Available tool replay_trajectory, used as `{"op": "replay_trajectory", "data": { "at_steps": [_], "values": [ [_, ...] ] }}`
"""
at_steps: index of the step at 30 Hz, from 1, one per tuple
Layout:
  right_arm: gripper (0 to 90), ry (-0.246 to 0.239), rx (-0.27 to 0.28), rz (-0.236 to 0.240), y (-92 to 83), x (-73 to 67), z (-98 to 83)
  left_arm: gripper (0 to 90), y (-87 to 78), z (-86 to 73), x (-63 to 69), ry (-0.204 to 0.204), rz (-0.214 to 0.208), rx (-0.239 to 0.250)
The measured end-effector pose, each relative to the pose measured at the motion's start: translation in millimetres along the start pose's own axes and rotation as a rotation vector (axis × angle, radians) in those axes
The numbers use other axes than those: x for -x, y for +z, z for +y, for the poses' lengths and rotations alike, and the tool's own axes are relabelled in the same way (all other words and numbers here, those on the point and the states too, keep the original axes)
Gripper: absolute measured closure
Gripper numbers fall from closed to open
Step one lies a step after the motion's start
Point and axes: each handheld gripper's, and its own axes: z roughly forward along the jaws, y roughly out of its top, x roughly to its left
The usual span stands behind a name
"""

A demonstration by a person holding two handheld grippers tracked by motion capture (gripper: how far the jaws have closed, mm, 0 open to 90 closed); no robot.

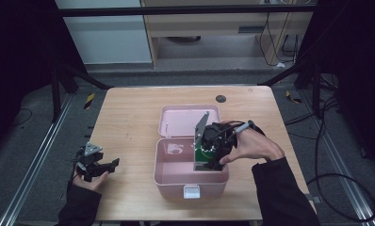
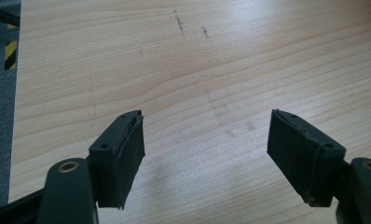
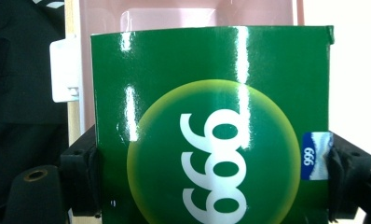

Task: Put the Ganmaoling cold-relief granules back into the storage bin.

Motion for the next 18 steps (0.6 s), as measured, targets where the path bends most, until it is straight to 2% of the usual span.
{"op": "replay_trajectory", "data": {
  "at_steps": [6,11,18],
  "values": [
    [16.1,-0.013,-0.024,0.007,7.5,-0.1,2.4,26.8,-0.5,-0.1,-0.3,0.000,-0.001,0.001],
    [16.1,-0.001,-0.030,0.018,16.1,0.7,-3.0,26.7,0.0,-0.1,-0.4,0.001,0.000,0.000],
    [16.1,-0.022,-0.043,0.021,22.8,0.4,-4.1,26.7,-0.4,-0.1,-0.5,0.000,0.000,0.001]
  ]
}}
